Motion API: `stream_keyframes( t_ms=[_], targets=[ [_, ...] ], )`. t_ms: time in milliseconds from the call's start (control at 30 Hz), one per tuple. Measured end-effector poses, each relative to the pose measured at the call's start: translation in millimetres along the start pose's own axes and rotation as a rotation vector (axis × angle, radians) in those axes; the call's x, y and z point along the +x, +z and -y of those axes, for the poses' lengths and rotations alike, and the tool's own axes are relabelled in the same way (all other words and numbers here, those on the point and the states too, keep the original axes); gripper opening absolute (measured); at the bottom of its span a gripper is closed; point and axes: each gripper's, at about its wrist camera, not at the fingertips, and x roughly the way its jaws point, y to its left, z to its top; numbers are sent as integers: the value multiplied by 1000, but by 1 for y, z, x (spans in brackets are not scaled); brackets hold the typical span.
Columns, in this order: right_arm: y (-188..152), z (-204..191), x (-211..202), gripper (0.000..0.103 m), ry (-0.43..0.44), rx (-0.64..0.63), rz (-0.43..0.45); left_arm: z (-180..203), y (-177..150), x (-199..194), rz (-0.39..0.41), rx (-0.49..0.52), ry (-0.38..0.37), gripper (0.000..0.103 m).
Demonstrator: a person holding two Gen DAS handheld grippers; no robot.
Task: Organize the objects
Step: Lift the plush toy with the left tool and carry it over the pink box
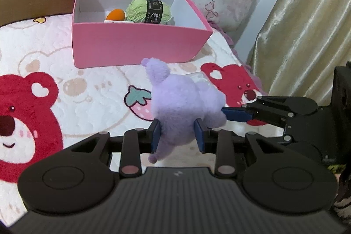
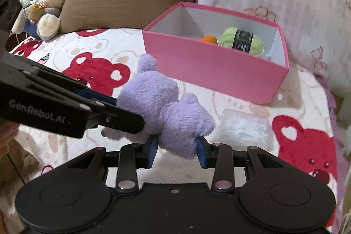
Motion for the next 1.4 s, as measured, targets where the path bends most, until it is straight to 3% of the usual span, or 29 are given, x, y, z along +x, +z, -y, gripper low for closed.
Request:
stream_keyframes(
  t_ms=[333,933,1133,1400],
  targets=[
    [19,-6,-27,43,8,-36,18,7,15,-27,-1,-11,-18,30],
    [87,18,-38,44,29,-57,76,10,99,-41,1,-8,17,31],
    [119,41,-29,43,25,-84,110,5,143,-31,16,-34,33,31],
    [158,80,7,43,75,-44,77,-15,194,15,-40,-124,69,31]
  ],
)
